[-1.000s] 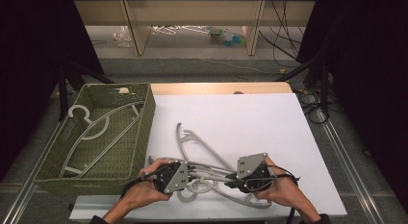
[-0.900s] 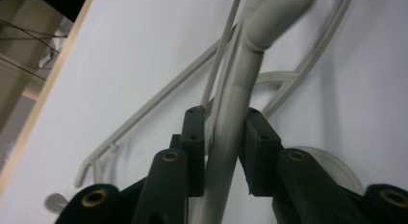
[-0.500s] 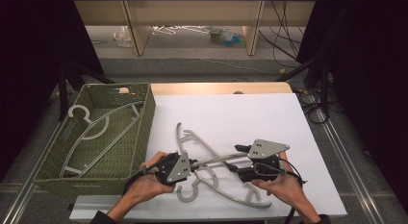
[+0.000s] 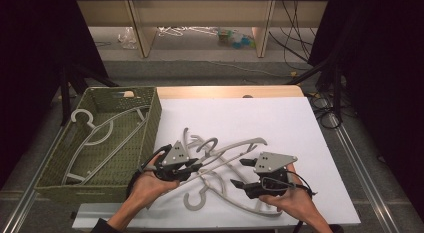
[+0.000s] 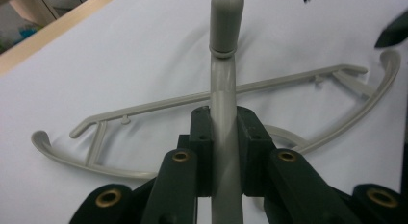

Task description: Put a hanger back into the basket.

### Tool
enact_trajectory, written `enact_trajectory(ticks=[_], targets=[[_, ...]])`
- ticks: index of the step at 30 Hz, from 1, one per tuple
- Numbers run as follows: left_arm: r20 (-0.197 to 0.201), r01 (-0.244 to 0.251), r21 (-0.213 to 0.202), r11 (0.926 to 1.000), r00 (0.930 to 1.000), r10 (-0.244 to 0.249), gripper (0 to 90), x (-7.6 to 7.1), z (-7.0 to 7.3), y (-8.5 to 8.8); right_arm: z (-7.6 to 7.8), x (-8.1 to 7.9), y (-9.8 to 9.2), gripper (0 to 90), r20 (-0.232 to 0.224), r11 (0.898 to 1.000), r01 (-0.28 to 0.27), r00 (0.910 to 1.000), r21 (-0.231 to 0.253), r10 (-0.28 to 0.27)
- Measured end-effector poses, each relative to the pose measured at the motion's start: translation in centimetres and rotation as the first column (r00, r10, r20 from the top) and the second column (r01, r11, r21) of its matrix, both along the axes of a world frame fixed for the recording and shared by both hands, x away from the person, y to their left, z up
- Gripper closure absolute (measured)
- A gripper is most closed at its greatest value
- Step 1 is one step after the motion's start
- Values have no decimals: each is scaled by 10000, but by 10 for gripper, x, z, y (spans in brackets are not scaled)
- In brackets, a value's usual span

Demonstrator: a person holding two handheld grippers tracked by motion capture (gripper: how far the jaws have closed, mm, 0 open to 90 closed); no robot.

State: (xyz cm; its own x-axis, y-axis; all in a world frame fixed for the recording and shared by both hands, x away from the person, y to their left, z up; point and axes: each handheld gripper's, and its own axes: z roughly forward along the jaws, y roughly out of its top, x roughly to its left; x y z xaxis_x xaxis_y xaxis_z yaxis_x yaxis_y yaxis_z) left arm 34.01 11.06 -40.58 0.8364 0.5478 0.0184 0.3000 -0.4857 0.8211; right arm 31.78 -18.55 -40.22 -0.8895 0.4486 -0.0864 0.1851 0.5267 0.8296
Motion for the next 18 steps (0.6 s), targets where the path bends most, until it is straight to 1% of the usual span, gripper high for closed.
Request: enact_trajectory(ticks=[1, 2, 3, 4, 5, 6, 8, 9, 10, 11, 12, 13, 14, 15, 16, 18], targets=[[-173, -40, -45, 10000, 9998, 39, 789, 1, 2, 2, -2, -2, 0, 347, -101, 10000, -47, 9999, -60, 46], [-268, -139, -248, 9996, 9996, 133, 789, 1, 3, 5, -4, -3, 0, 347, -179, 9999, -73, 9998, -134, 71], [-268, -139, -248, 9996, 9996, 133, 789, 1, 3, 5, -4, -3, 0, 347, -179, 9999, -73, 9998, -134, 71], [-330, -306, -388, 9988, 9990, 293, 789, 0, 5, 7, -5, -3, 1, 347, -258, 9997, -115, 9996, -196, 110], [-455, -385, -421, 9984, 9983, 366, 789, 0, 7, 9, -7, -3, 1, 347, -293, 9995, -188, 9994, -258, 180], [-467, -428, -564, 9975, 9981, 402, 789, 0, 8, 10, -8, -4, 1, 347, -356, 9993, -168, 9992, -341, 155], [-393, -461, -520, 9976, 9983, 440, 789, -1, 14, 15, -11, -5, 2, 347, -499, 9988, -237, 9985, -417, 216], [-482, -598, -791, 9951, 9973, 561, 788, -2, 17, 17, -13, -6, 3, 347, -487, 9986, -276, 9985, -461, 253], [-647, -606, -1146, 9916, 9965, 534, 788, -2, 22, 21, -14, -7, 4, 348, -603, 9975, -343, 9977, -613, 306], [-647, -606, -1146, 9916, 9965, 534, 788, -2, 22, 21, -14, -7, 4, 348, -603, 9975, -343, 9977, -613, 306], [-529, -659, -1028, 9925, 9968, 607, 788, -4, 28, 24, -15, -7, 4, 348, -598, 9974, -375, 9976, -613, 338], [-416, -719, -1095, 9914, 9968, 677, 788, -5, 30, 25, -15, -7, 5, 348, -605, 9975, -359, 9977, -617, 321], [-339, -803, -1037, 9914, 9964, 772, 788, -6, 37, 28, -15, -7, 5, 349, -621, 9975, -362, 9975, -609, 324], [-286, -785, -1185, 9898, 9967, 756, 788, -6, 40, 30, -15, -7, 5, 349, -604, 9976, -362, 9976, -585, 327], [-238, -827, -1165, 9897, 9965, 805, 789, -8, 45, 32, -15, -7, 5, 350, -608, 9976, -366, 9976, -590, 330], [-160, -856, -1279, 9881, 9963, 843, 789, -9, 54, 36, -15, -7, 5, 350, -595, 9975, -346, 9978, -620, 309]])
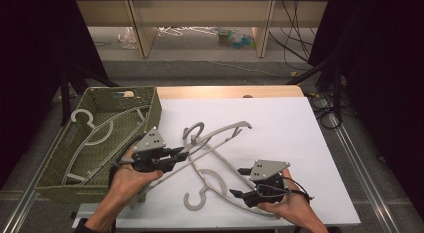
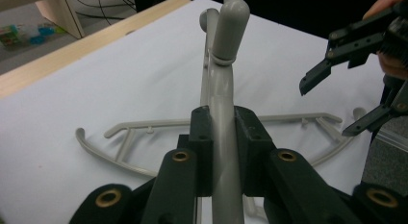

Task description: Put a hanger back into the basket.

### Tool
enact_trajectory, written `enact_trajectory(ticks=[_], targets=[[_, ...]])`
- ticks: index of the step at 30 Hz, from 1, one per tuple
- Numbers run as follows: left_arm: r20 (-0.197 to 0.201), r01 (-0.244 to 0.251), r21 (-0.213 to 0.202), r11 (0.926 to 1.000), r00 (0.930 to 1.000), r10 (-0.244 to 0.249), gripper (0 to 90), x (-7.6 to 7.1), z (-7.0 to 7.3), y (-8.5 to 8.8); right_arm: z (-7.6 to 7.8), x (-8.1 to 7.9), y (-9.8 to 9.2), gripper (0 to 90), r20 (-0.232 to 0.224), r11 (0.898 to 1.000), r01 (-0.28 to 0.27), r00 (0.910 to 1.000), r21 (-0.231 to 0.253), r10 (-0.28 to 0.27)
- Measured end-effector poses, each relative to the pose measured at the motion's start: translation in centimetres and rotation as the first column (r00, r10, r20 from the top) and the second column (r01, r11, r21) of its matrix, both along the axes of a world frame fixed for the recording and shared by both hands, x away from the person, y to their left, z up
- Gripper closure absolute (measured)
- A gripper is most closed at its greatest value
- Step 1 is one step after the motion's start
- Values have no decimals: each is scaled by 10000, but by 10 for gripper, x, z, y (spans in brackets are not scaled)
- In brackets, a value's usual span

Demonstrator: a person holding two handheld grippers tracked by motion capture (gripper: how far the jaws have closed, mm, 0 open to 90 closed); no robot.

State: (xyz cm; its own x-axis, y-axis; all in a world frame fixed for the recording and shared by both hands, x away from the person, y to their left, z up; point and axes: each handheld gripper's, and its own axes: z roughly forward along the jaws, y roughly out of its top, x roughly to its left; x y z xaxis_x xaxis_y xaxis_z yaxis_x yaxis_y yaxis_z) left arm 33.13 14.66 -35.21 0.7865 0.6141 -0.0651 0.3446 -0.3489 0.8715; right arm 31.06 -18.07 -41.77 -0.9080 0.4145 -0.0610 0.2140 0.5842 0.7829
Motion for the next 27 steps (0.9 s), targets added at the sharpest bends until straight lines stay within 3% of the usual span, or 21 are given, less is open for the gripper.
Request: enact_trajectory(ticks=[5, 15, 17, 21, 27], targets=[[57, -211, -450, 9988, 9998, 214, 790, -3, 19, 12, -1, 0, 0, 350, -27, 10000, -12, 10000, 20, 12], [645, -993, -203, 9948, 9929, 1004, 790, -3, 52, 50, -2, -1, 0, 351, -80, 10000, -34, 10000, 83, 34], [957, -1142, -95, 9934, 9888, 1146, 790, -2, 58, 61, -3, 0, 0, 351, -68, 10000, -4, 10000, 50, 4], [1219, -1656, -156, 9861, 9785, 1662, 790, -2, 68, 85, -3, 0, 0, 350, -129, 10000, -37, 9999, 55, 38], [1144, -2450, -370, 9688, 9621, 2477, 790, 5, 71, 119, -4, 0, 1, 350, -152, 9999, -109, 9998, 60, 110]])
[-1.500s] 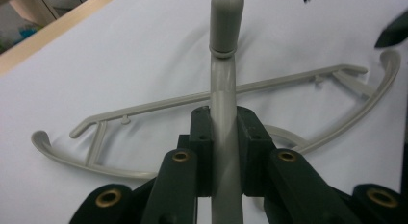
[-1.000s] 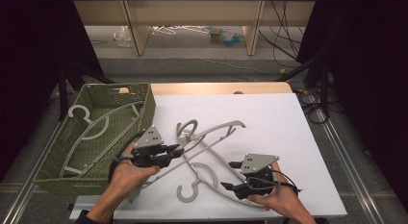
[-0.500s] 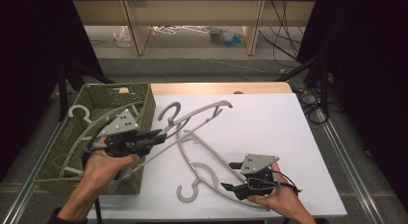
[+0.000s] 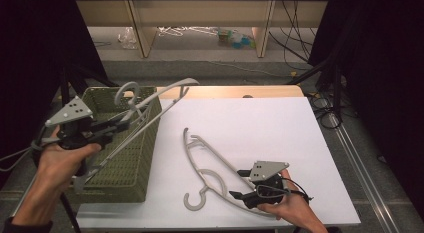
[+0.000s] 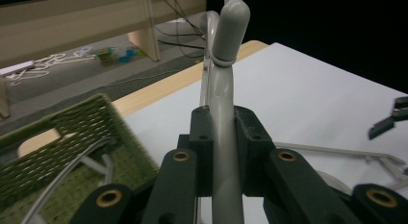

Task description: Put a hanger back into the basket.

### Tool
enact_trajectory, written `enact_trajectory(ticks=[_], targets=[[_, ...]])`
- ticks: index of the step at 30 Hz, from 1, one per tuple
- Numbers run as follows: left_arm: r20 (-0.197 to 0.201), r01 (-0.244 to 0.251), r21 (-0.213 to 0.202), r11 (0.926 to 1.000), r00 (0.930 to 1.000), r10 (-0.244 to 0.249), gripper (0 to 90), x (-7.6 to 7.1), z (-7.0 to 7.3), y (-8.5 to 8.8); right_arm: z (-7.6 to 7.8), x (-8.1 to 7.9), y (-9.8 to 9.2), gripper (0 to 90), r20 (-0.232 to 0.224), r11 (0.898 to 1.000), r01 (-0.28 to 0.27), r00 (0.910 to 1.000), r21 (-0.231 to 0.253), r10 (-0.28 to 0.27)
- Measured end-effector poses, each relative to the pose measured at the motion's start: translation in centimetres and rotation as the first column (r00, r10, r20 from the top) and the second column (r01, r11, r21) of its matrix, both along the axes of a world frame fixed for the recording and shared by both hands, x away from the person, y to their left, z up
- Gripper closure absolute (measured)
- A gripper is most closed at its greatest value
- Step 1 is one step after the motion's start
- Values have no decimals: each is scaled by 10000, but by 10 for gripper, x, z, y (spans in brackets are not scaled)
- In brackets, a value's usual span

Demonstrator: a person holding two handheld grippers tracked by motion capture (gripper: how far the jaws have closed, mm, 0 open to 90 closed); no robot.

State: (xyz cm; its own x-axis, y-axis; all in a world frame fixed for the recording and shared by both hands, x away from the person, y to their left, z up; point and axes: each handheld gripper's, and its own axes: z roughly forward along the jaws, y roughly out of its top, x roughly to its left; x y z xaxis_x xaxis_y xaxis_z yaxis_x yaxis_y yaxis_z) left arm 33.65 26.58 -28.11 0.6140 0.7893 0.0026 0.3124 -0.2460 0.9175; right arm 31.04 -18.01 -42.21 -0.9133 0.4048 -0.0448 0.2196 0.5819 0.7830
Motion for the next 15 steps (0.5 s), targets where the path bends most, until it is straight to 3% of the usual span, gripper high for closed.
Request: enact_trajectory(ticks=[10, 15], targets=[[-292, -972, -407, 9944, 9949, 961, 790, 17, -14, 45, -1, 0, 1, 319, -192, 9999, -84, 9998, -61, 83], [-343, -1380, -259, 9901, 9900, 1371, 790, 28, -26, 63, -2, 0, 1, 301, -194, 10000, -44, 9998, -14, 43]])
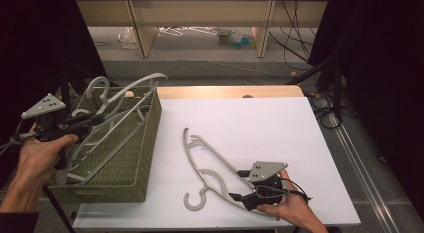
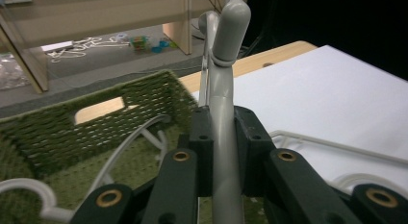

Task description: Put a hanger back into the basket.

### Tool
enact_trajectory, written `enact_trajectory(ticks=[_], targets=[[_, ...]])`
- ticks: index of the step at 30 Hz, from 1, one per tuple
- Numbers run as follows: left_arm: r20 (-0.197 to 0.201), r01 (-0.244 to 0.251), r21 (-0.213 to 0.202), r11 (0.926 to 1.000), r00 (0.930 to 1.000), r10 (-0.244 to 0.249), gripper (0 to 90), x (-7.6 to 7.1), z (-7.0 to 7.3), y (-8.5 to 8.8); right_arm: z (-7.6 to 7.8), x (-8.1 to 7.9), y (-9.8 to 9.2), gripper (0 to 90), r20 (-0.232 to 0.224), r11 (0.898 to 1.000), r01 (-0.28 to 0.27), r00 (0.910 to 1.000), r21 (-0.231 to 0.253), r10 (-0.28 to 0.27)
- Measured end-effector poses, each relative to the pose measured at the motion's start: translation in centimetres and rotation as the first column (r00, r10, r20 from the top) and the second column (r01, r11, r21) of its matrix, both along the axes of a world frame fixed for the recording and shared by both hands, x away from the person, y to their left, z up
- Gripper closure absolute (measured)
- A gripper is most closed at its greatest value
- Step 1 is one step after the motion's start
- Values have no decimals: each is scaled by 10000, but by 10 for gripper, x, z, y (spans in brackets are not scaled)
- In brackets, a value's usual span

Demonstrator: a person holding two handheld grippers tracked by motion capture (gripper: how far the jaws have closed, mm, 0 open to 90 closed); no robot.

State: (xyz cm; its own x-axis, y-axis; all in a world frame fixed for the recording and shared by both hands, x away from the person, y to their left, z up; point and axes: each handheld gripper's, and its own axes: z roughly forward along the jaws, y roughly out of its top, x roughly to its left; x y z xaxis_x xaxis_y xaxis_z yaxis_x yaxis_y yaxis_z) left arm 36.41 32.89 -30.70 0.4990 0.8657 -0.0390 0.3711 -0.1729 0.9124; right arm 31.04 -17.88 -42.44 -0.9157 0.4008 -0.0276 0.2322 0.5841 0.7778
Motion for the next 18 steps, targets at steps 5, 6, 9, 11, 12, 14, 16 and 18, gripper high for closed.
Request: enact_trajectory(ticks=[5, 6, 9, 11, 12, 14, 16, 18], targets=[[-351, -295, 541, 9981, 9989, 314, 791, 10, -9, 11, -1, 1, 1, 293, -23, 10000, -33, 10000, -60, 33], [-390, -289, 539, 9981, 9988, 310, 791, 11, -10, 13, -1, 1, 0, 292, -89, 9999, -33, 10000, -107, 32], [-468, -253, 568, 9981, 9985, 279, 790, 13, -12, 18, -1, 1, 0, 291, -45, 10000, -37, 10000, -58, 37], [-518, -269, 660, 9975, 9982, 303, 791, 14, -13, 20, -1, 1, 0, 291, -52, 10000, 15, 10000, -47, -15], [-578, -291, 707, 9971, 9978, 333, 790, 14, -14, 20, -1, 1, 0, 292, -99, 10000, 8, 10000, -81, -9], [-659, -295, 801, 9963, 9972, 348, 790, 15, -16, 23, 0, 1, 0, 292, -112, 10000, -30, 9999, -77, 29], [-718, -369, 767, 9964, 9965, 425, 791, 15, -17, 25, -1, 1, 0, 292, -30, 10000, -8, 10000, -63, 8], [-809, -349, 855, 9957, 9958, 419, 790, 15, -19, 26, -1, 1, 0, 292, -49, 10000, -14, 10000, -51, 14]])
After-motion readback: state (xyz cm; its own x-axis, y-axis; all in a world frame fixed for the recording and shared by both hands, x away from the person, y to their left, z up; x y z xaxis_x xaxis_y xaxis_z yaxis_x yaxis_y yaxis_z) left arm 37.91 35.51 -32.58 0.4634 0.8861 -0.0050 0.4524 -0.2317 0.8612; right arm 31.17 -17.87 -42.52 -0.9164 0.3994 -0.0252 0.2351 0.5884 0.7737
